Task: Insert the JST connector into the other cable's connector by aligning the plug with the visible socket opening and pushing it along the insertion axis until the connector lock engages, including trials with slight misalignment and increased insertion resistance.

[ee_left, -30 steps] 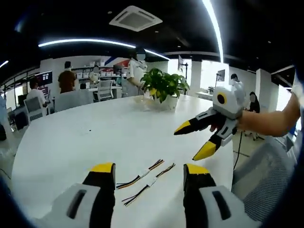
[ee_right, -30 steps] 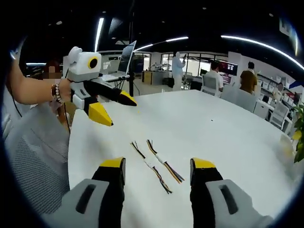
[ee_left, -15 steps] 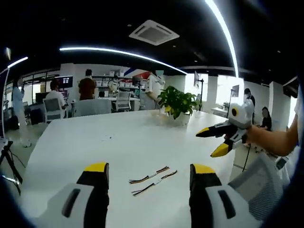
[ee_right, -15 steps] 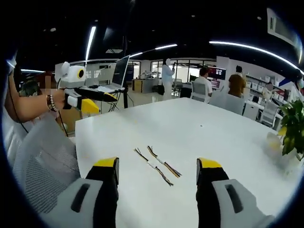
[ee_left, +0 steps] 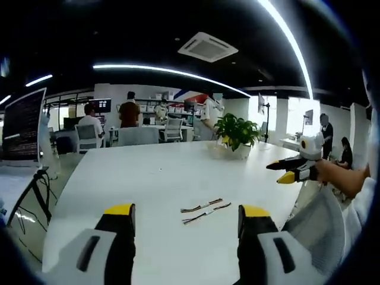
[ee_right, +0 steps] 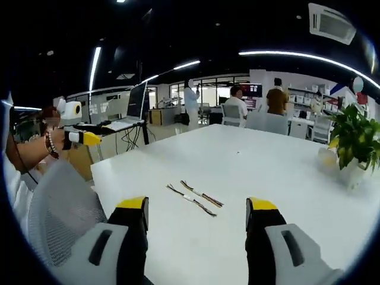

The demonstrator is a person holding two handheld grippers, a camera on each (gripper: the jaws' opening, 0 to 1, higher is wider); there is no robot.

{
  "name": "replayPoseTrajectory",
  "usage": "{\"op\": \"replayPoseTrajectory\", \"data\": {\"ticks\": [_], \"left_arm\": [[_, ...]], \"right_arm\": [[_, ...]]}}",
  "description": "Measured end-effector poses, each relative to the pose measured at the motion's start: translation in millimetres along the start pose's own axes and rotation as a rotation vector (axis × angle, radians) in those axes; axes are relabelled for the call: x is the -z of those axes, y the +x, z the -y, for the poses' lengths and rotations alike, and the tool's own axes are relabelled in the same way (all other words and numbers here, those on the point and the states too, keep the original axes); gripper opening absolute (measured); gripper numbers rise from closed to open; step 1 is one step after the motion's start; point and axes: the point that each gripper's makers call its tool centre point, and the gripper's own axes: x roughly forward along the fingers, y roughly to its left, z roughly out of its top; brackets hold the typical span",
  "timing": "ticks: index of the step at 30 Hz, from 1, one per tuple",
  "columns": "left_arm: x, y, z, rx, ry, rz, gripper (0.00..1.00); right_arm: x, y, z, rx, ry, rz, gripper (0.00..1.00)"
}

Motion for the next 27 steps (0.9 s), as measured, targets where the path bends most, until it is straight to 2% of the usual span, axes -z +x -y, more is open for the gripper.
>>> {"op": "replayPoseTrajectory", "data": {"ticks": [3,7,13,18,22,27], "left_arm": [[7.2,-7.7,-0.1,-0.007,-0.017,0.007,0.66],[21.5,-16.4,2.5,-0.023,-0.023,-0.022,0.66],[31.8,-27.2,0.0,-0.028,-0.017,-0.044,0.67],[46.5,-32.5,-7.8,-0.067,-0.059,-0.048,0.66],[55.8,-33.2,-3.5,-0.075,-0.095,-0.053,0.66],[63.2,-30.2,2.0,-0.082,-0.129,-0.053,0.66]], "right_arm": [[12.9,-3.0,-0.3,0.009,0.057,-0.008,0.64],[29.4,-7.7,-2.0,0.030,0.058,-0.044,0.66],[41.3,-12.6,-5.7,0.036,0.073,-0.062,0.66],[49.2,-13.7,-10.3,0.039,0.075,-0.079,0.66],[63.5,-11.8,-14.0,0.041,0.051,-0.122,0.66],[68.6,-13.9,-15.8,0.039,0.067,-0.127,0.66]]}}
